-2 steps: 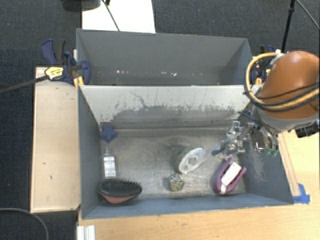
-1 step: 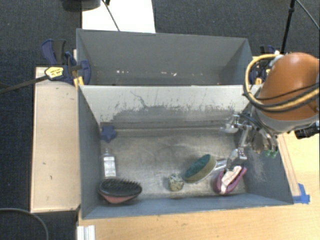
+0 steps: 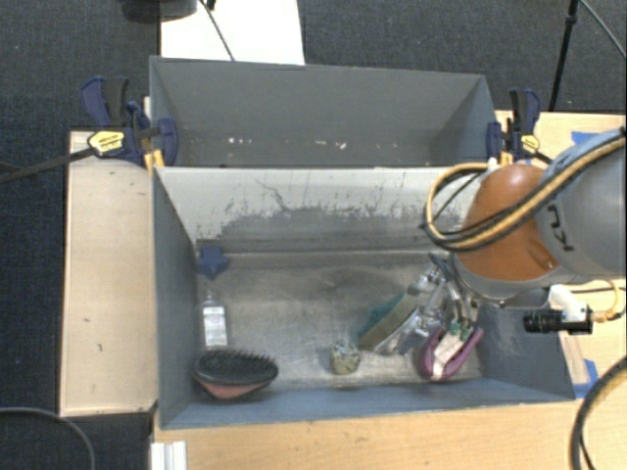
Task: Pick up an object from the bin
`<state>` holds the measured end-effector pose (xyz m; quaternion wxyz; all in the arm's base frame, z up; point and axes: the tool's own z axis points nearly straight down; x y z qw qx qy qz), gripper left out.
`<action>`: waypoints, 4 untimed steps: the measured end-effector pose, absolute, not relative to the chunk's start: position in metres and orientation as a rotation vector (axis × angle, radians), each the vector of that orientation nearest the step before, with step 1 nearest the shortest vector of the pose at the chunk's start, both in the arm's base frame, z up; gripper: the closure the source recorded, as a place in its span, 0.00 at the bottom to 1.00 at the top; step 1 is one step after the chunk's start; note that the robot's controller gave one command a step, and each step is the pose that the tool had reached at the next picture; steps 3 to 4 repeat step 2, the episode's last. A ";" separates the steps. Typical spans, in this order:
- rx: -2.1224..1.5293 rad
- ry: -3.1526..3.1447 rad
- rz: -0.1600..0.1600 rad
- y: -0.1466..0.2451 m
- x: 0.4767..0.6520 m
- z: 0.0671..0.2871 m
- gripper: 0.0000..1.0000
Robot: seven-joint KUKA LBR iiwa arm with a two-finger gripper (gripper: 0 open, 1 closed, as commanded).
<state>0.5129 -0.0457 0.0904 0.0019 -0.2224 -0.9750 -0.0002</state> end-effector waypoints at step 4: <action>-0.781 -3.052 -0.004 -0.036 0.516 0.202 1.00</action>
Offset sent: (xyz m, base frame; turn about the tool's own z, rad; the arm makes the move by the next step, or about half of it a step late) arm 0.0000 0.0000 0.0000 0.0000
